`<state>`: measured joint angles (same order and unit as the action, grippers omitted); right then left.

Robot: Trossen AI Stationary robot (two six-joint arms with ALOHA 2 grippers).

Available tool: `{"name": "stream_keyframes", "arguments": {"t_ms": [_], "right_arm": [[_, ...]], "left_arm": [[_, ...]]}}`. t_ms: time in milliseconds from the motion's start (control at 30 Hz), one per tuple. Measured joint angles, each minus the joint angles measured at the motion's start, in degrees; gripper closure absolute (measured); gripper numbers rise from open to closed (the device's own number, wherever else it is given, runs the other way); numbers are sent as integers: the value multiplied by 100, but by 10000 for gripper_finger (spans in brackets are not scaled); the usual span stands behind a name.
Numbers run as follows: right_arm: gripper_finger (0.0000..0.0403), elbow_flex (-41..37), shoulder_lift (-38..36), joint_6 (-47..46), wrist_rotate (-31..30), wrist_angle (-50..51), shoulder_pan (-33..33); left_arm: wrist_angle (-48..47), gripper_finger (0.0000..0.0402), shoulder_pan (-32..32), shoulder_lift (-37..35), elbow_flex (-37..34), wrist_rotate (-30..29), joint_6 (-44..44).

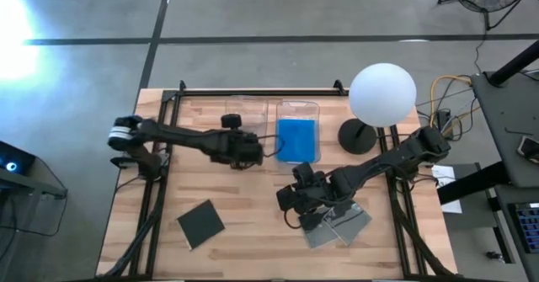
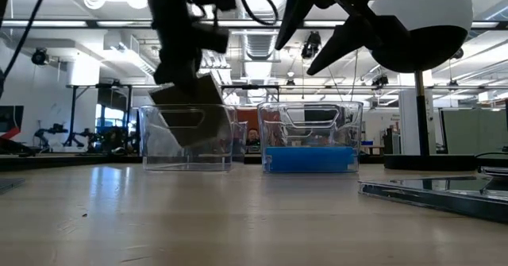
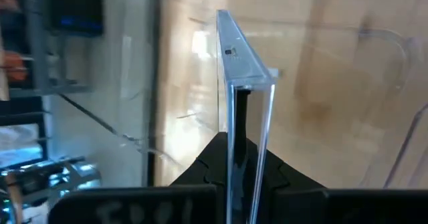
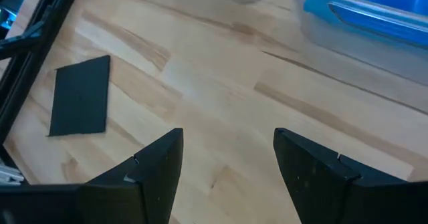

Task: Pick & place jewel cases by type
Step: Put the black cd case into the left transparent bin

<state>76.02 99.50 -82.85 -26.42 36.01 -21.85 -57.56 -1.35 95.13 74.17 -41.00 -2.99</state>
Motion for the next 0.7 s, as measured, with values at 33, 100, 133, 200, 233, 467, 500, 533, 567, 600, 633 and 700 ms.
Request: {"name": "stream_keyframes", "arguments": {"t_ms": [33, 100, 133, 200, 233, 467, 500, 533, 567, 600, 633, 700], "right_arm": [[174, -5, 0, -14, 11, 0, -2], [174, -8, 0, -12, 89, -15, -10], [174, -8, 0, -2, 122, -13, -16], [174, -8, 0, 7, 156, -12, -46], [174, -8, 0, 5, 158, -7, -58], [174, -8, 0, 52, 161, 13, -114], [174, -8, 0, 54, 161, 23, -115], [174, -8, 0, 77, 166, 28, -115], [174, -8, 0, 115, 216, 26, -115], [174, -8, 0, 163, 273, 24, -115], [174, -8, 0, 206, 328, 24, -115], [174, -8, 0, 236, 405, 25, -115]], "left_arm": [[-6, 399, 71, 114, 73, 136, 56], [-12, 399, 187, 278, 186, 308, 213], [-14, 398, 226, 343, 223, 305, 279], [-5, 391, 286, 421, 281, 314, 400], [-3, 385, 307, 451, 316, 366, 466], [14, 306, 364, 418, 348, 1305, 492], [-45, 294, 346, 403, 360, 1353, 459], [-143, 284, 320, 375, 390, 1374, 421], [-231, 275, 290, 326, 426, 1398, 365], [-331, 269, 252, 289, 485, 1455, 316], [-430, 264, 216, 225, 557, 1548, 251], [-569, 259, 142, 71, 681, 1789, 96]]}}
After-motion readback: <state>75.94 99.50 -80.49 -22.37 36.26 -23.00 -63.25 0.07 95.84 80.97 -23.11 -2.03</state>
